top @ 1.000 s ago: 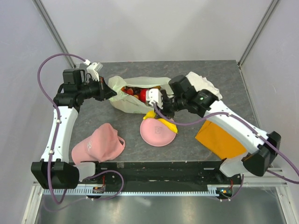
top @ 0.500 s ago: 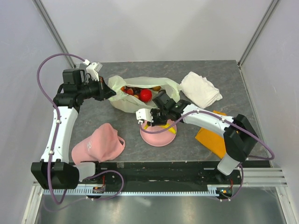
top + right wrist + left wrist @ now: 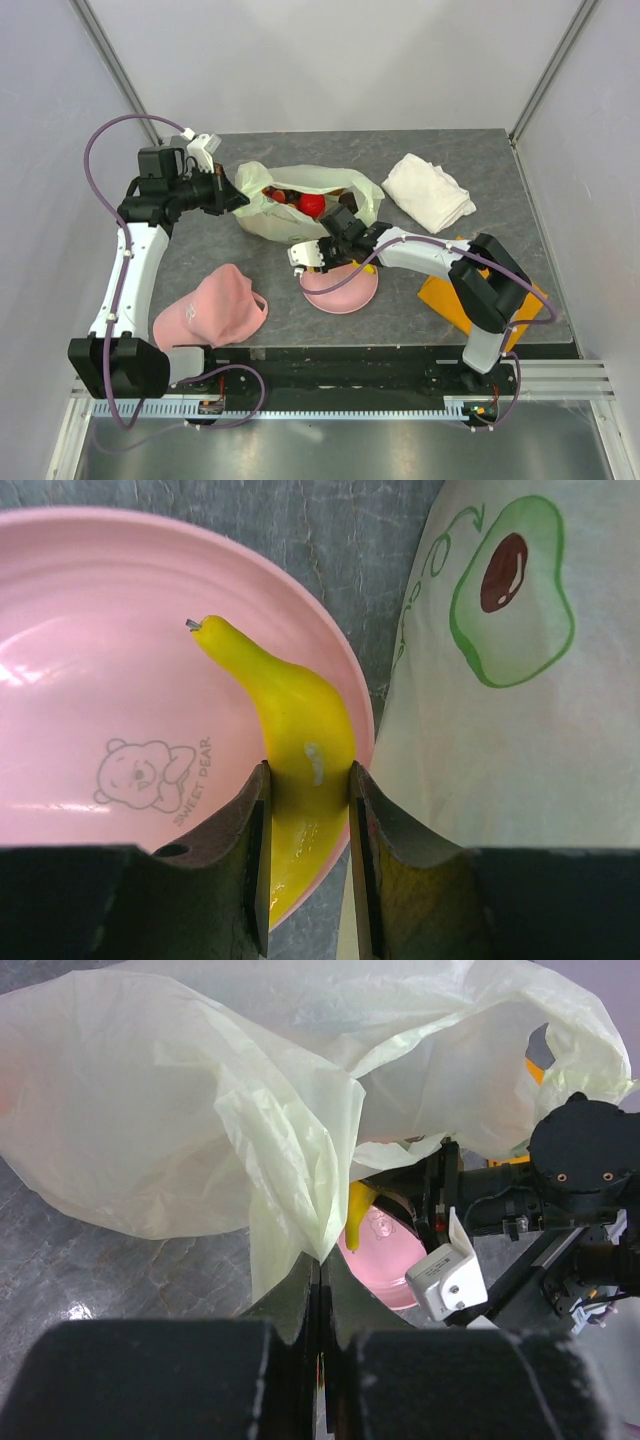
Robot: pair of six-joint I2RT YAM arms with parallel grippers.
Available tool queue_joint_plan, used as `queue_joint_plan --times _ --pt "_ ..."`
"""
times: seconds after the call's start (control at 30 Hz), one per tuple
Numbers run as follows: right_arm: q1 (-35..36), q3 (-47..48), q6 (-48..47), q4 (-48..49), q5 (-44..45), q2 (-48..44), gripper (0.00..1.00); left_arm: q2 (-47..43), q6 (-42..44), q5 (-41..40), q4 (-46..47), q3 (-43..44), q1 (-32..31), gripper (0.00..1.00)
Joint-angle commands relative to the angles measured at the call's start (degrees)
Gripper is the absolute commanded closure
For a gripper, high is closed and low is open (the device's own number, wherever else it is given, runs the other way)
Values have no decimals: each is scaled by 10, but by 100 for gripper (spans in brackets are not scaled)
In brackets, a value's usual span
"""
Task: Take the fake fruits out of the plastic bag
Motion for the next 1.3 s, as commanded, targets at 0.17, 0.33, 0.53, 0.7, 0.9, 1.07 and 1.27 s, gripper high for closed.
queue_joint_plan --times 0.17,0.33,0.53,0.7,0.9,1.07,1.27 --pt "0 -25 -65 53 44 15 78 -2 2 -4 15 8 -2 98" --pt "0 -25 -57 78 63 26 75 -3 2 -4 15 7 -2 98" --pt "0 -29 -60 101 97 40 64 -1 -1 2 16 10 -1 98" --pt "1 -28 -40 104 108 28 34 -6 -3 4 18 9 -2 98" --pt "3 60 39 -44 70 -46 9 -12 -11 16 17 13 -2 97" --pt "3 150 91 -217 -5 -109 8 -17 -17 27 17 -3 -1 98" --pt "-13 229 178 -231 -53 -154 17 -47 16 32 -28 -38 -1 98"
